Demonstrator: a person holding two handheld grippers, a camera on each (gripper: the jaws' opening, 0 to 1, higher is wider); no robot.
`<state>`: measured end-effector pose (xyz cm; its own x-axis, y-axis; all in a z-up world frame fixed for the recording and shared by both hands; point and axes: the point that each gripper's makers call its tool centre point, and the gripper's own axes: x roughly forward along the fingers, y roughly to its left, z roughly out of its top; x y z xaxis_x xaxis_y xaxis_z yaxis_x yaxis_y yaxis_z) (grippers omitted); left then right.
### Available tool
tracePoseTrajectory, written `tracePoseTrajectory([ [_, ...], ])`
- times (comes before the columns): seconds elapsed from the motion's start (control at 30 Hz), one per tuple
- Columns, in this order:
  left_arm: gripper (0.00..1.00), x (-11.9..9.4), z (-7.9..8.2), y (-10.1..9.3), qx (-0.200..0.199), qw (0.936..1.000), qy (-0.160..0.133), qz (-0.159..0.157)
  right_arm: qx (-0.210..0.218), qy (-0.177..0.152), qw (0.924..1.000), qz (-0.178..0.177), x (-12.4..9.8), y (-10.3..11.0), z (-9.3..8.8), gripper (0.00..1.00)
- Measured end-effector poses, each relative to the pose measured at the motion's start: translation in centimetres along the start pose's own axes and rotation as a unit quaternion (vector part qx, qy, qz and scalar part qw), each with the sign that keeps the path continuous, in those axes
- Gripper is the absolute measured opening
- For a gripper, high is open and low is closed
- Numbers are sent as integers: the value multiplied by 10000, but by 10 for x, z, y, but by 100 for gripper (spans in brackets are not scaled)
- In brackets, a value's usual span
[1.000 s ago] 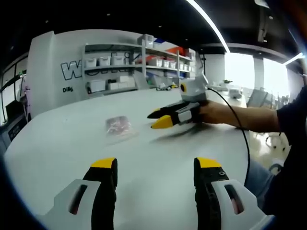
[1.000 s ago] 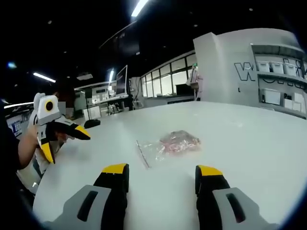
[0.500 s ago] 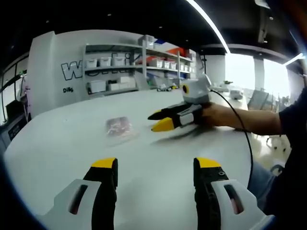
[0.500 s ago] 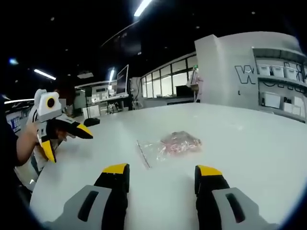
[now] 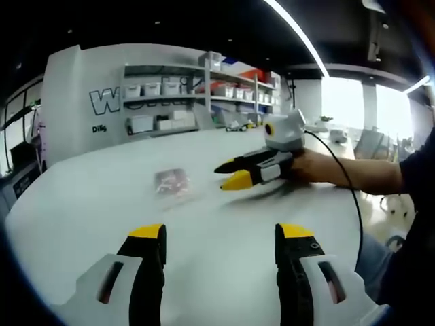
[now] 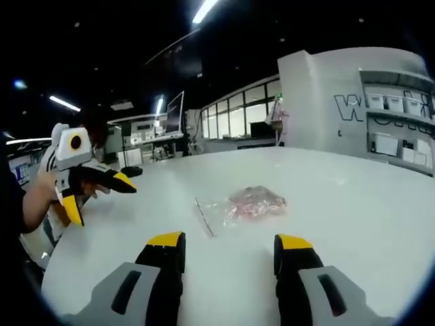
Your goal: Open the resealable bag by pulling the two sides of the seal apart until the entire bag opening is separated and visibly accessible.
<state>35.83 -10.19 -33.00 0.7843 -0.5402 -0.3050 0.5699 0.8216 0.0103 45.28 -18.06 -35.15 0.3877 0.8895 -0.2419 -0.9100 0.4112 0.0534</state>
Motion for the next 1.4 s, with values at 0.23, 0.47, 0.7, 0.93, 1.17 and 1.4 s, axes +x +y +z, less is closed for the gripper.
tracePoseTrajectory([
  [0.23,64,5,1,4,-22,10000,-37,24,-91,44,9999,-14,1,0,-2,49],
  [0.47,64,9,2,4,-65,9999,-80,23,-118,49,9999,-40,5,-9,0,47],
  [0.7,64,11,2,6,-66,9999,-84,77,-114,17,9999,-37,7,-13,2,47],
  [0.93,64,13,4,12,-64,9998,-122,124,-121,21,9999,-43,8,-17,2,46],
  [1.17,64,16,4,17,-71,9998,-124,168,-147,24,9999,-21,9,-16,2,45],
  [1.4,64,19,4,23,-89,9996,-138,212,-145,6,9999,-21,9,-15,3,45],
])
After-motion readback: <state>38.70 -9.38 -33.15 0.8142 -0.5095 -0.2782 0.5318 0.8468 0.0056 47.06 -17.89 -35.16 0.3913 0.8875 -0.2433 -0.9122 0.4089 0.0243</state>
